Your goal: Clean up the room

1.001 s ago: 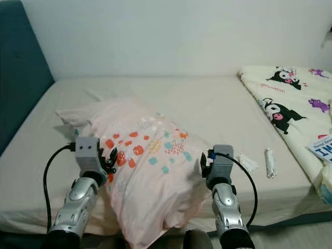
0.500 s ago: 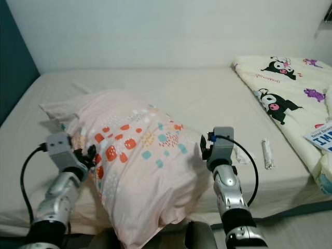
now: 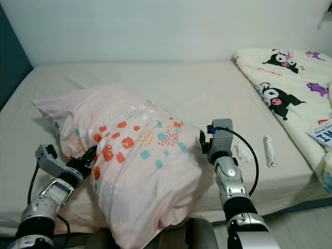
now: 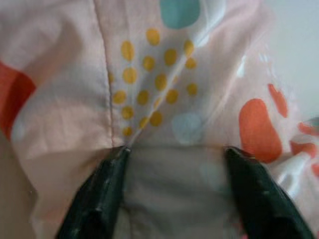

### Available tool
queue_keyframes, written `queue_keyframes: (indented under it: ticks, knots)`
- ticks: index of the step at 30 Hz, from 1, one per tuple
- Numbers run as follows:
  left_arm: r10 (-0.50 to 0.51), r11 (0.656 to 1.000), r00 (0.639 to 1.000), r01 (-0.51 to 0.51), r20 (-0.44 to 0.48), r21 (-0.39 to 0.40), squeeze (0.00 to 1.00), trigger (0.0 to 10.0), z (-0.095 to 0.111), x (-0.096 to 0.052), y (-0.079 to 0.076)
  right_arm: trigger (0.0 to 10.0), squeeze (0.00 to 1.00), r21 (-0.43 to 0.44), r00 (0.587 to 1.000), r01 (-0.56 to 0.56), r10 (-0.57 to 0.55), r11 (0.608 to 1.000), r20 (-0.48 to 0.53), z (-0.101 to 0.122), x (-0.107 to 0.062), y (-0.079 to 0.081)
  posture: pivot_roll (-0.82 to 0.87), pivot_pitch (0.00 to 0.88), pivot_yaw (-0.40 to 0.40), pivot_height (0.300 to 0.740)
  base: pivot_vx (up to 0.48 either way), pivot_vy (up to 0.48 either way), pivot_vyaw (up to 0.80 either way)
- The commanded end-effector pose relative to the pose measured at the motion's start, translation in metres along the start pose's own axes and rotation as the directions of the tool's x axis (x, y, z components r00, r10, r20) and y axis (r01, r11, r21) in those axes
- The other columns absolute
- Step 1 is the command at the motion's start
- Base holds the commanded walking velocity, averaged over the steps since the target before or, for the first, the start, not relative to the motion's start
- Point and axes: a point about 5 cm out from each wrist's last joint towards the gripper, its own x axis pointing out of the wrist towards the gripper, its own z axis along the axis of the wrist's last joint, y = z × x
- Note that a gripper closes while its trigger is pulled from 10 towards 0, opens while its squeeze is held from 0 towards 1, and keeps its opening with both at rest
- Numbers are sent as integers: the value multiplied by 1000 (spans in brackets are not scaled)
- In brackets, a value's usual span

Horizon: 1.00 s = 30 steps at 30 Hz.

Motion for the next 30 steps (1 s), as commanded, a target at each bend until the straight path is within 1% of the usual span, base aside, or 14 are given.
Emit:
queue_keyframes:
  ticks: [1,3,5,8,11,16,17,19,20,22,25,26,28,30]
  knots:
    - [7,999,1000,-8,-16,-31,1000,10000,-4,-4,6,10000,0,-14,1000,-3,3,1000,-12,0,1,-2,-3,132,-81,561,0,0,0]
    - [-100,982,994,104,32,-160,1000,10000,6,-12,2,10000,0,-15,1000,-12,12,1000,-15,-1,1,-2,5,131,-86,561,0,0,0]
    - [-260,946,965,253,-12,-201,1000,10000,7,-26,-4,10000,0,-16,999,-24,24,1000,-23,-4,1,-1,8,126,-87,561,0,0,0]
    - [-304,934,952,290,-39,-207,1000,10000,5,-30,-6,10000,0,-16,999,-27,26,1000,-26,-4,1,0,8,126,-87,561,0,0,0]
    - [-421,903,883,385,-206,-192,1000,10000,-23,-42,-24,10000,0,-12,999,-36,36,999,-33,-8,-1,4,15,121,-94,561,0,0,0]
    - [-459,888,836,428,-302,-166,1000,10000,-44,-47,-36,10000,0,-11,998,-44,44,999,-37,-10,-1,7,15,119,-96,561,0,0,0]
    - [-488,873,801,459,-348,-169,1000,10000,-56,-48,-46,10000,0,-10,998,-51,50,999,-38,-10,-1,9,14,118,-98,561,0,0,0]
    - [-488,873,801,459,-348,-169,1000,10000,-56,-48,-46,10000,0,-10,998,-51,50,999,-38,-10,-1,9,14,118,-98,561,0,0,0]
    - [-517,854,758,491,-398,-173,1000,10000,-70,-49,-58,10000,0,-9,998,-59,58,998,-40,-11,-1,12,15,115,-98,561,0,0,0]
    - [-510,856,753,491,-417,-160,1000,10000,-76,-47,-62,10000,0,-8,997,-62,61,998,-40,-11,-1,13,17,113,-97,561,0,0,0]
    - [-447,890,795,442,-410,-113,1000,10000,-80,-38,-62,10000,0,-7,997,-65,65,998,-41,-11,-1,15,17,112,-96,561,0,0,0]
    - [-388,916,828,395,-405,-69,1000,10000,-80,-32,-57,10000,0,-7,997,-67,67,998,-41,-11,-1,16,18,111,-94,561,0,0,0]
    - [-388,916,828,395,-405,-69,1000,10000,-80,-32,-57,10000,0,-7,997,-67,67,998,-41,-11,-1,16,18,111,-94,561,0,0,0]
    - [-228,960,883,273,-409,55,1000,10000,-77,-24,-40,10000,0,-5,997,-71,71,997,-41,-12,-1,18,19,115,-89,561,0,0,0]
